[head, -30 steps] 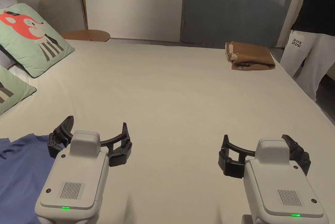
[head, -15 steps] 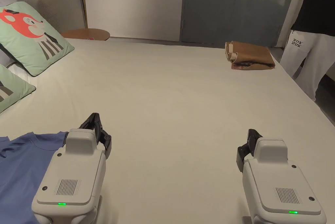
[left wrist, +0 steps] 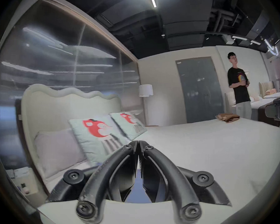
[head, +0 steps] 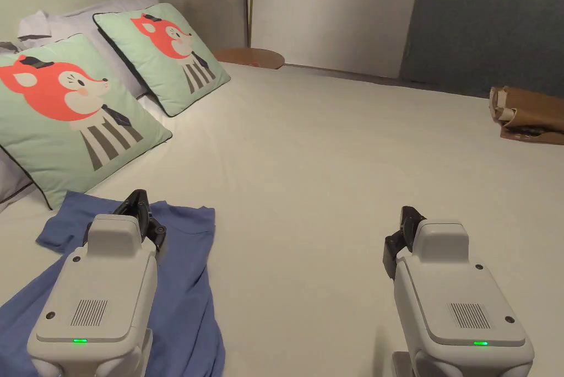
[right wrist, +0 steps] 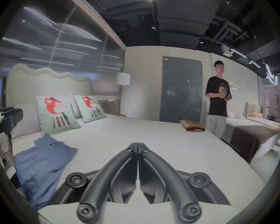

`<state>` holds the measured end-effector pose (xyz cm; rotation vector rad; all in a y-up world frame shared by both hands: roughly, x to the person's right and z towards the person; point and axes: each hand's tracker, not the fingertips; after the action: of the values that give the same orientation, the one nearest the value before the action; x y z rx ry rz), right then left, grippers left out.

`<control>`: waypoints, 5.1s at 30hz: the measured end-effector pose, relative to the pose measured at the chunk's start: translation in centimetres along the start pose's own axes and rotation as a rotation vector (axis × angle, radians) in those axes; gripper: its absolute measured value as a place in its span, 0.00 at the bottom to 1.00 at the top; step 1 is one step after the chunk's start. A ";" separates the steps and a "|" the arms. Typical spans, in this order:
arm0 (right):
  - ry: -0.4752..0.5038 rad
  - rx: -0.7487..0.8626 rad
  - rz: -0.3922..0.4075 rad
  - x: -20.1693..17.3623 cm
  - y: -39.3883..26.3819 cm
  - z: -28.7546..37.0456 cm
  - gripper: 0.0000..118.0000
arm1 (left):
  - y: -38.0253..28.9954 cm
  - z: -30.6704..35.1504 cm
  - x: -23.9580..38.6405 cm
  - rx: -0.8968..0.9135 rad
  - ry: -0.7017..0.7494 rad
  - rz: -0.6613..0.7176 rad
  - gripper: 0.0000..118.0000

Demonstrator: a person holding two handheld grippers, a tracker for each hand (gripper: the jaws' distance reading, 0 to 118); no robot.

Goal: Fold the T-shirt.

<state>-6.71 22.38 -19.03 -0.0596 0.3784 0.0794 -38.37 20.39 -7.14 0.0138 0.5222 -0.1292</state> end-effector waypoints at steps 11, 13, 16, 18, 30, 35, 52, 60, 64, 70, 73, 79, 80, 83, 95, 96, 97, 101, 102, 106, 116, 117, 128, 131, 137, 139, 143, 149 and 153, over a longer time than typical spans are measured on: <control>0.312 -0.002 -0.016 -13.2 0.6 -3.0 0.00 | -1.4 4.6 -14.1 -0.074 0.311 -0.066 0.00; 0.335 -0.004 -0.017 -14.4 0.5 -3.1 0.00 | -1.6 5.2 -15.3 -0.085 0.324 -0.062 0.00; 0.363 -0.012 -0.018 -15.4 0.6 -3.2 0.00 | -2.0 5.7 -16.5 -0.102 0.349 -0.063 0.00; 0.374 -0.014 -0.013 -15.7 0.3 -3.5 0.00 | -2.2 5.6 -16.8 -0.110 0.356 -0.063 0.00; 0.299 -0.001 0.018 -11.7 1.3 -3.7 0.00 | -3.2 -4.2 -13.2 -0.445 0.096 0.105 0.70; 0.254 -0.003 0.020 -9.8 1.2 -4.2 0.01 | -6.2 -10.2 -10.0 -0.697 0.031 0.212 0.92; 0.136 -0.052 0.021 -3.6 -0.3 -3.5 0.01 | -11.4 -12.4 -0.8 -0.932 -0.043 0.046 0.05; 0.111 -0.021 -0.008 -1.5 0.7 -1.9 0.00 | -4.6 -10.1 -3.0 -0.792 -0.074 0.132 0.05; 0.096 -0.001 -0.030 -0.5 1.2 -0.8 0.00 | -0.7 -9.8 -2.9 -0.740 -0.110 0.149 0.05; 0.054 0.016 -0.038 1.4 1.6 0.7 0.00 | 6.9 -9.0 0.0 -0.583 -0.265 0.215 0.05; 0.025 0.031 -0.043 2.7 2.0 1.8 0.01 | 10.3 -9.2 2.7 -0.526 -0.364 0.207 0.05; -0.068 0.064 -0.043 6.8 2.8 4.3 0.00 | 15.3 -9.2 11.0 -0.423 -0.591 0.171 0.05; -0.092 0.072 -0.037 7.6 2.9 4.7 0.01 | 15.9 -9.1 12.5 -0.414 -0.632 0.166 0.05; -0.150 0.082 -0.033 9.9 3.1 6.2 0.01 | 16.9 -8.4 17.3 -0.403 -0.748 0.139 0.05; -0.356 0.062 -0.025 17.5 2.2 11.3 0.00 | 10.7 -3.6 30.7 -0.550 -1.063 0.079 0.05; -0.366 0.057 -0.030 17.8 1.9 11.5 0.00 | 9.1 -3.3 31.4 -0.586 -1.065 0.067 0.05; -0.373 0.052 -0.034 17.9 1.7 11.7 0.00 | 7.7 -3.2 32.0 -0.622 -1.075 0.052 0.05; -0.381 0.025 -0.047 18.1 0.5 11.8 0.01 | 0.6 -2.7 34.0 -0.783 -1.043 -0.051 0.05; -0.379 0.018 -0.048 18.2 0.0 11.5 0.01 | -1.2 -2.6 34.3 -0.825 -1.027 -0.068 0.05; -0.366 -0.007 -0.056 17.9 -0.9 11.0 0.01 | -7.0 -2.4 34.9 -0.936 -0.930 -0.194 0.05; -0.339 -0.015 -0.057 16.8 -1.0 10.4 0.01 | -3.3 -2.4 32.8 -0.831 -0.916 -0.039 0.90; -0.337 -0.013 -0.056 16.7 -0.9 10.4 0.01 | -2.0 -2.2 31.9 -0.769 -0.907 0.014 0.91; -0.325 0.052 -0.060 15.2 1.8 11.0 0.01 | 7.7 -1.2 20.5 -0.150 -0.571 0.058 0.91; -0.319 0.070 -0.056 15.0 2.1 10.9 0.01 | 8.3 -1.3 17.7 -0.028 -0.434 0.028 0.91; -0.307 0.090 -0.049 14.3 2.8 10.7 0.01 | 8.4 -1.8 13.6 -0.002 -0.370 0.066 0.88; -0.304 0.093 -0.049 14.1 3.0 10.6 0.01 | 8.2 -1.8 13.0 0.004 -0.392 0.095 0.58; -0.295 0.096 -0.048 13.7 3.1 10.3 0.01 | 8.0 -2.2 13.3 -0.028 -0.410 0.064 0.00; -0.287 0.098 -0.044 13.2 3.5 10.4 0.01 | 7.6 -2.6 13.9 -0.073 -0.435 0.043 0.00; -0.284 0.094 -0.042 13.3 3.4 10.3 0.01 | 7.0 -3.7 14.2 -0.285 -0.431 0.026 0.00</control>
<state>9.04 27.41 -14.57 0.0367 0.0967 0.0279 -27.10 25.77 -17.55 -0.2803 0.1064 -0.0291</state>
